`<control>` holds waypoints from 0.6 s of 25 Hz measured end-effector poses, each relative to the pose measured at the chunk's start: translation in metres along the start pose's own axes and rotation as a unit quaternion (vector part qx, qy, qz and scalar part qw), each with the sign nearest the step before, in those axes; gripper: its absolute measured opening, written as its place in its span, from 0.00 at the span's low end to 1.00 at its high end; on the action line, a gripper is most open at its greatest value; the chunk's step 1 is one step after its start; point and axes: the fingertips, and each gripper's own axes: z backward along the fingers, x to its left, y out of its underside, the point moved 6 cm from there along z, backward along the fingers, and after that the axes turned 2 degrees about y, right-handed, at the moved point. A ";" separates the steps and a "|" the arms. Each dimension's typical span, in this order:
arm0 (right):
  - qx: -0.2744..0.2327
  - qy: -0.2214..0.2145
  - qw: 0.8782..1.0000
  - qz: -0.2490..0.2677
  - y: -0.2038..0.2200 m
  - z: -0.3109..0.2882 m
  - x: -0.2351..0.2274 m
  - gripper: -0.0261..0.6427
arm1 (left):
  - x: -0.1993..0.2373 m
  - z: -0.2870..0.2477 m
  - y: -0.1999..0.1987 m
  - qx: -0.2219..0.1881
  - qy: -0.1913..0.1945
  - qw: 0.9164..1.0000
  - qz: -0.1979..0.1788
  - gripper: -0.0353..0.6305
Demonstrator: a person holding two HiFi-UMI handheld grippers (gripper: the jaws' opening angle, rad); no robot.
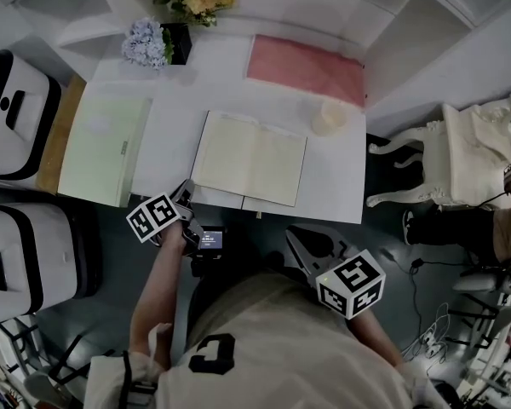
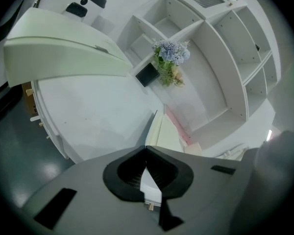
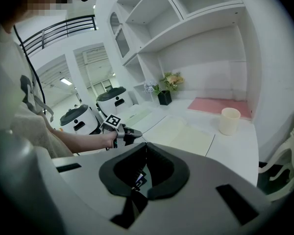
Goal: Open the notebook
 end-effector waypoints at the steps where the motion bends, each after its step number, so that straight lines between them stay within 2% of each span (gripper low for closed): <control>1: 0.000 0.001 1.000 -0.001 -0.001 -0.001 0.000 0.07 | 0.002 -0.001 0.000 0.003 -0.002 1.000 0.000 0.08; 7: 0.003 0.005 1.000 -0.003 -0.005 -0.010 0.002 0.07 | 0.008 -0.006 0.002 0.022 -0.008 1.000 -0.007 0.08; 12: 0.007 0.004 1.000 -0.001 -0.009 -0.019 0.006 0.07 | 0.008 -0.012 0.005 0.063 -0.038 0.994 -0.079 0.08; 15: 0.009 0.004 1.000 -0.001 -0.011 -0.024 0.008 0.07 | 0.009 -0.014 0.006 0.083 -0.049 0.989 -0.110 0.08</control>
